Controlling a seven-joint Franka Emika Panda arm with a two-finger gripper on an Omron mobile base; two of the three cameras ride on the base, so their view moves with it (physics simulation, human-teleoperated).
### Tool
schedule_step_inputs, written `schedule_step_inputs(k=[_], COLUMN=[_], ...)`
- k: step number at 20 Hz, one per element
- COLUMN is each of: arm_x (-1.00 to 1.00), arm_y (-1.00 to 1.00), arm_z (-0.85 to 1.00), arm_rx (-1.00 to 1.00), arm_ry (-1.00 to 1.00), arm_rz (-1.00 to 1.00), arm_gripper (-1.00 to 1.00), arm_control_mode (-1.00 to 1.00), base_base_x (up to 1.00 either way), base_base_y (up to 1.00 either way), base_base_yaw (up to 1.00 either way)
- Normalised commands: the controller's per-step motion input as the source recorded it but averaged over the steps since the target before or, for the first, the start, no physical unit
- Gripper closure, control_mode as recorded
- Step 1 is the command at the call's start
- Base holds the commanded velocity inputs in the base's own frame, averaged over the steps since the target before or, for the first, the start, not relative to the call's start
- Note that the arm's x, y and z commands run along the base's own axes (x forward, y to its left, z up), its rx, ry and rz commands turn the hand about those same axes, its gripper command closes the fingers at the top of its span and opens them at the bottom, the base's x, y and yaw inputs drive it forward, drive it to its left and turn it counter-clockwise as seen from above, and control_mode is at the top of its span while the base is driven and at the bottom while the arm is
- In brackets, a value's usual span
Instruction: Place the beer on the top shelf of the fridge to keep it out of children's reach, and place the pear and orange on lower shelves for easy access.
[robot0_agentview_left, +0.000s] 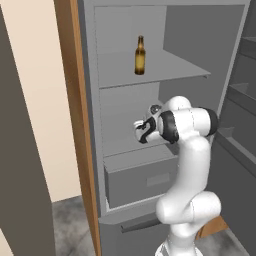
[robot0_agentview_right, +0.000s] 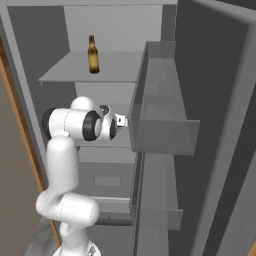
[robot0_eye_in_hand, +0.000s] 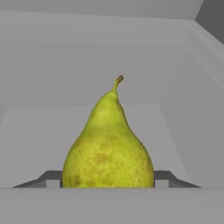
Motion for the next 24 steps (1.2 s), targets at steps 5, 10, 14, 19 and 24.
schedule_step_inputs(k=[5,10,14,19,24], arm_x=[0.06,-0.41,-1.0,-1.0,-1.0], arm_y=[0.0,0.0,0.0,0.03,0.3], arm_z=[0.0,0.12,0.16,0.32,0.42], arm_rx=[0.0,0.0,0.0,0.0,0.0], arm_ry=[0.01,0.05,0.01,0.01,0.09], arm_rz=[0.0,0.0,0.0,0.0,0.0], arm_gripper=[-1.0,-1.0,-1.0,-1.0,-1.0], arm_control_mode=[-1.0,-1.0,-1.0,-1.0,-1.0], base_base_x=[0.0,0.0,0.0,0.0,0.0], base_base_y=[0.0,0.0,0.0,0.0,0.0], base_base_yaw=[0.0,0.0,0.0,0.0,0.0])
